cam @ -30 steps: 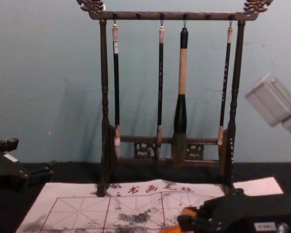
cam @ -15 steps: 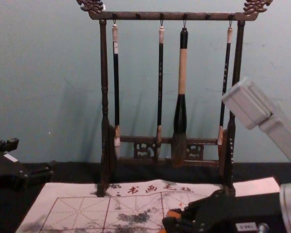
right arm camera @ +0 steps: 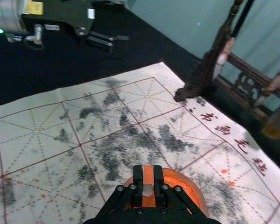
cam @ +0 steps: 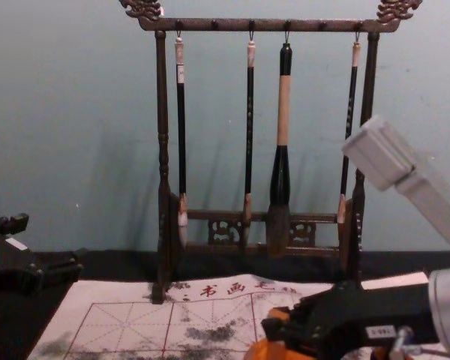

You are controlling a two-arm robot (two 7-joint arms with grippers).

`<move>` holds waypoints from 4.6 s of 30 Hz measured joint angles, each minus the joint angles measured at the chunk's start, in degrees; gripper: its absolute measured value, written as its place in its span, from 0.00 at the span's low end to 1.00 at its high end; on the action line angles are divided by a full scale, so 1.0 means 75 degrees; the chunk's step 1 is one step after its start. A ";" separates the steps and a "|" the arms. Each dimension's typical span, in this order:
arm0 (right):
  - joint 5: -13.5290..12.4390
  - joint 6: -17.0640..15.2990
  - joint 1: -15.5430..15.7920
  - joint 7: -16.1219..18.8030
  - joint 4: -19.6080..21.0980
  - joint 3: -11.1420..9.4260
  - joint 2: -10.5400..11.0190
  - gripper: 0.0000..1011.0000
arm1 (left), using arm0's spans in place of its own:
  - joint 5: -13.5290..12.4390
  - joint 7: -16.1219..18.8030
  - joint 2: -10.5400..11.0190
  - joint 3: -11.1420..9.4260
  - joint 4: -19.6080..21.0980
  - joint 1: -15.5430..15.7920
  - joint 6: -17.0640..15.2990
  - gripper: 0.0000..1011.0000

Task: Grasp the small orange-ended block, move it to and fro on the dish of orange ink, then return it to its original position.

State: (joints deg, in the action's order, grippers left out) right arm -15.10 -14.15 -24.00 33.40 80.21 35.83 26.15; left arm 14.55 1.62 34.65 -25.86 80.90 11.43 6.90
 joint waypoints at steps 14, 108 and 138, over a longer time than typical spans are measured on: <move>-0.0083 -0.0074 0.0137 -0.0096 0.0162 -0.0221 0.0111 0.08 | 0.0000 0.0000 0.0000 0.0000 0.0000 0.0001 0.0000 0.99; -0.0663 -0.0656 0.0937 -0.0549 0.1519 -0.0810 0.0705 0.08 | 0.0000 0.0000 0.0000 0.0000 0.0000 0.0001 0.0000 0.99; -0.1193 -0.1120 0.2265 -0.1209 0.2788 -0.1914 0.1662 0.08 | 0.0000 0.0000 0.0000 0.0000 0.0000 0.0001 0.0000 0.99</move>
State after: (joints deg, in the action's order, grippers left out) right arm -24.04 -22.55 -7.02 24.33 101.12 21.48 38.62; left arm 14.55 1.62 34.65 -25.86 80.90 11.43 6.91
